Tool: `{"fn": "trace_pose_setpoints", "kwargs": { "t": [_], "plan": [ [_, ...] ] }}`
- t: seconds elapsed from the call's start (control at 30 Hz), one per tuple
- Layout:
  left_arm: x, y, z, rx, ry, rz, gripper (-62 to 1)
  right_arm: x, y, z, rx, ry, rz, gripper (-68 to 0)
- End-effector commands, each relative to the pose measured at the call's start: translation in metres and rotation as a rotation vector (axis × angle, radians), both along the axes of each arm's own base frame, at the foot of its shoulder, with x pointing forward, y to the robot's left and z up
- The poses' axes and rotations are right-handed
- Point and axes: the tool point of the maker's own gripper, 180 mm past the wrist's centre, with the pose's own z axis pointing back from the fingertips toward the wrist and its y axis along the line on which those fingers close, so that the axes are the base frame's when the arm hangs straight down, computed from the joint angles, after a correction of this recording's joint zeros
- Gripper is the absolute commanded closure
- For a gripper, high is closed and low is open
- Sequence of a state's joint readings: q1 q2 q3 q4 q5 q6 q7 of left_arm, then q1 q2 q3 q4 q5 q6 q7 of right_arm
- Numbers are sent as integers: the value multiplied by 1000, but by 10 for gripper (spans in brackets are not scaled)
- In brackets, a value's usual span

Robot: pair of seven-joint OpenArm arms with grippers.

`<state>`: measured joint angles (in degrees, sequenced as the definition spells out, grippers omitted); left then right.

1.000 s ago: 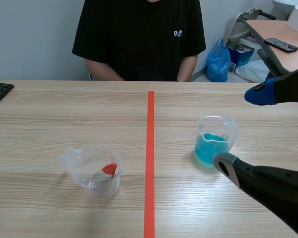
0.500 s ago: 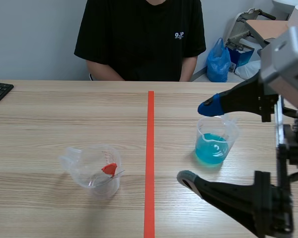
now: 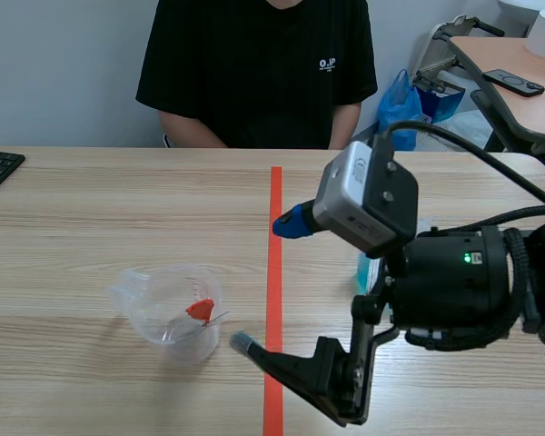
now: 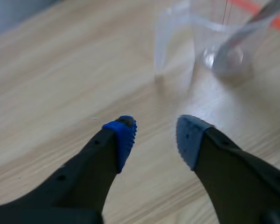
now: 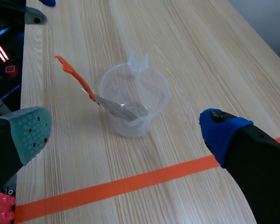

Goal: Do the redox reaction experiment.
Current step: 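Lift the metal plate out of the left beaker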

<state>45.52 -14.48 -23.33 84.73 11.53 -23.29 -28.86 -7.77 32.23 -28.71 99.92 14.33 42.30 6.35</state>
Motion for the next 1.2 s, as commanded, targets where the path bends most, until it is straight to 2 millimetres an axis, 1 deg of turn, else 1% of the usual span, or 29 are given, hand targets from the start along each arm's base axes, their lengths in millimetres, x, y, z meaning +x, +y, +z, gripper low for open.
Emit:
{"fn": "trace_pose_setpoints", "kwargs": {
  "t": [0.0, 0.1, 0.2, 0.33, 0.43, 0.57, 0.87, 1.03, 1.1, 1.13, 1.17],
  "plan": [
    [1, 6, 1, 23, -1, 9, -126, 1, 3, 13, 31, -41, 21, -679],
    [-3, 16, -5, 53, 31, 30, -90, -1, 11, 12, 17, -65, 48, -679],
    [-11, 29, -12, 79, 54, 51, -31, -4, 13, 11, 12, -67, 60, -679],
    [-23, 43, -19, 83, 62, 75, -31, -5, 16, 11, 19, -64, 62, -679],
    [-31, 50, -22, 69, 55, 87, -32, -4, 17, 12, 16, -72, 63, -679],
    [-47, 46, -31, 56, 64, 48, -32, -4, 17, 10, 9, -78, 64, -679],
    [-72, 44, -36, -11, 53, 46, -31, 0, 18, 14, 8, -114, 71, -679],
    [-83, 44, -41, -27, 65, 45, -31, 5, 28, 10, -8, -139, 78, -679],
    [-85, 45, -42, -34, 66, 49, -32, 6, 33, 12, 13, -142, 88, -679],
    [-86, 45, -42, -36, 66, 51, -31, 6, 36, 14, 24, -146, 93, -672],
    [-86, 45, -43, -37, 68, 53, -32, 6, 38, 15, 27, -148, 98, -644]
  ]
}}
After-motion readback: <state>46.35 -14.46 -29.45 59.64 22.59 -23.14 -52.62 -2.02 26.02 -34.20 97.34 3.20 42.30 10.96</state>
